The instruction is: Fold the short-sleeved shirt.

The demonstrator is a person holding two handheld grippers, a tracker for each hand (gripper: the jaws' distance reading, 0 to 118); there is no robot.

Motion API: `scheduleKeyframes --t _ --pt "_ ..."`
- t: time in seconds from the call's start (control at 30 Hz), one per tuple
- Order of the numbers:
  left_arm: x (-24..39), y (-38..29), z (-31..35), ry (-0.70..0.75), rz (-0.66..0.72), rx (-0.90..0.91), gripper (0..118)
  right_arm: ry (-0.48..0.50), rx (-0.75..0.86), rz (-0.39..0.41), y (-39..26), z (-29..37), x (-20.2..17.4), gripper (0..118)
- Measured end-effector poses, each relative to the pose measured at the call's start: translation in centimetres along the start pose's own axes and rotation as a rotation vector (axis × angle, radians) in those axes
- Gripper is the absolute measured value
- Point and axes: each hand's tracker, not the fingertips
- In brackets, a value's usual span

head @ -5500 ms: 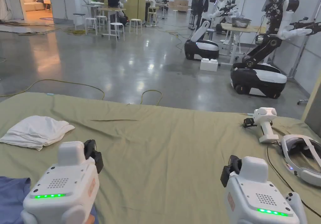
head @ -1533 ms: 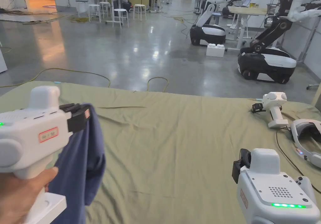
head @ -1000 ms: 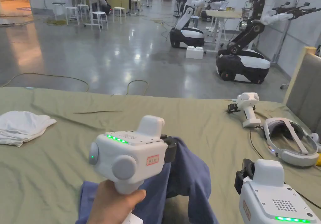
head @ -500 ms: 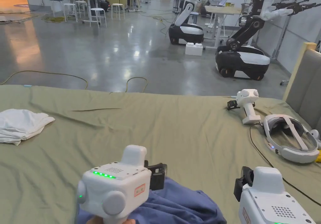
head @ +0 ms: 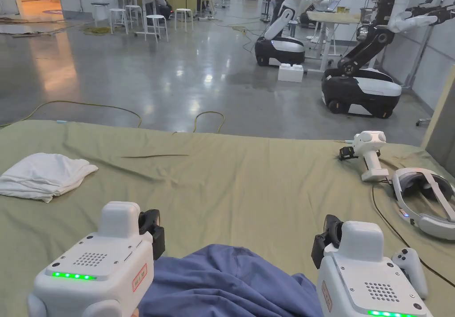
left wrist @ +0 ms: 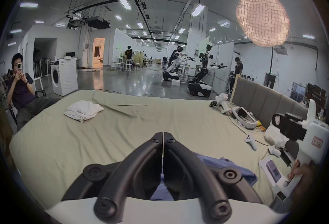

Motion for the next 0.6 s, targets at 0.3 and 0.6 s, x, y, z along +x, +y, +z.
scheduleKeyframes --t 0.3,0.6 --pt "-4.0 -1.7 -3.4 0.031 0.065 -0.19 0 0.009 -0.003 0.019 0.3 -0.4 -0.2 0" --pt "-10.7 -4.3 -15.0 0.036 0.205 -0.521 10 -0.021 -0.08 0.031 -1.5 -1.1 1.6 0"
